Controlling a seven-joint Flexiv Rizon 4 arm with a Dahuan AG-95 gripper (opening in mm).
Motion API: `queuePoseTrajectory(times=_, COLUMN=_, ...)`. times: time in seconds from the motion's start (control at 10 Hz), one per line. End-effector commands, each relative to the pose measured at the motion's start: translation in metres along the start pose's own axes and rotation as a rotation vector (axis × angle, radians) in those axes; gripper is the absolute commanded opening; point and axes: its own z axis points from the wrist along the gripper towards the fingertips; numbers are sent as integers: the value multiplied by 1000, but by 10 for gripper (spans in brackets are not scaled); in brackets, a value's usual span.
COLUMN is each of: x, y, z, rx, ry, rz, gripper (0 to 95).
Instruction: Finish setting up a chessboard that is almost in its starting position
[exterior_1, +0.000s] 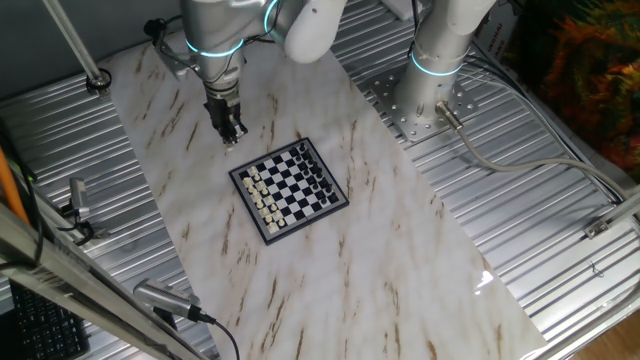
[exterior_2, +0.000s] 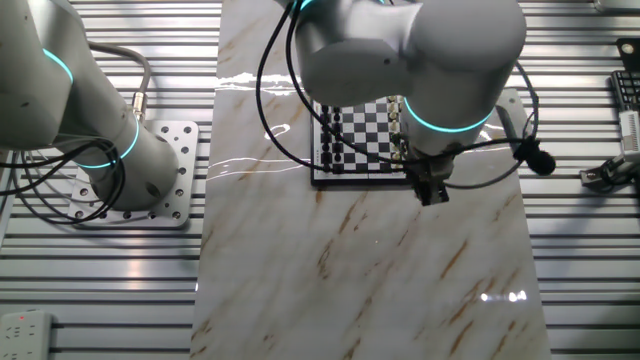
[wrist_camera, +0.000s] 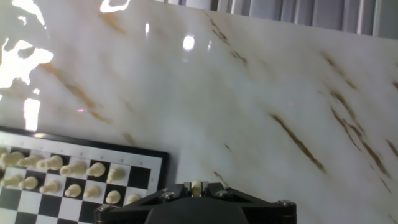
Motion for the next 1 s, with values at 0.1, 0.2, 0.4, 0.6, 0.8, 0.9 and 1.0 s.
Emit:
queuePoseTrajectory(times=0.1, x=-3, y=6, z=2, rx=13, ry=0, rz=-59, gripper=0)
queuePoseTrajectory(times=0.2, x=-3, y=8, z=3, rx=14, ry=1, rz=-70, gripper=0)
queuePoseTrajectory(times=0.4, x=-6, y=17, z=4, rx=24, ry=7, rz=-113, gripper=0)
queuePoseTrajectory(times=0.6, x=-8, y=26, z=4, rx=25, ry=8, rz=-145, gripper=0)
queuePoseTrajectory(times=0.8, x=-9, y=33, z=1, rx=24, ry=14, rz=-156, gripper=0)
queuePoseTrajectory(times=0.9, x=-10, y=37, z=0, rx=22, ry=16, rz=-155, gripper=0)
queuePoseTrajectory(times=1.0, x=-10, y=39, z=1, rx=19, ry=15, rz=-156, gripper=0)
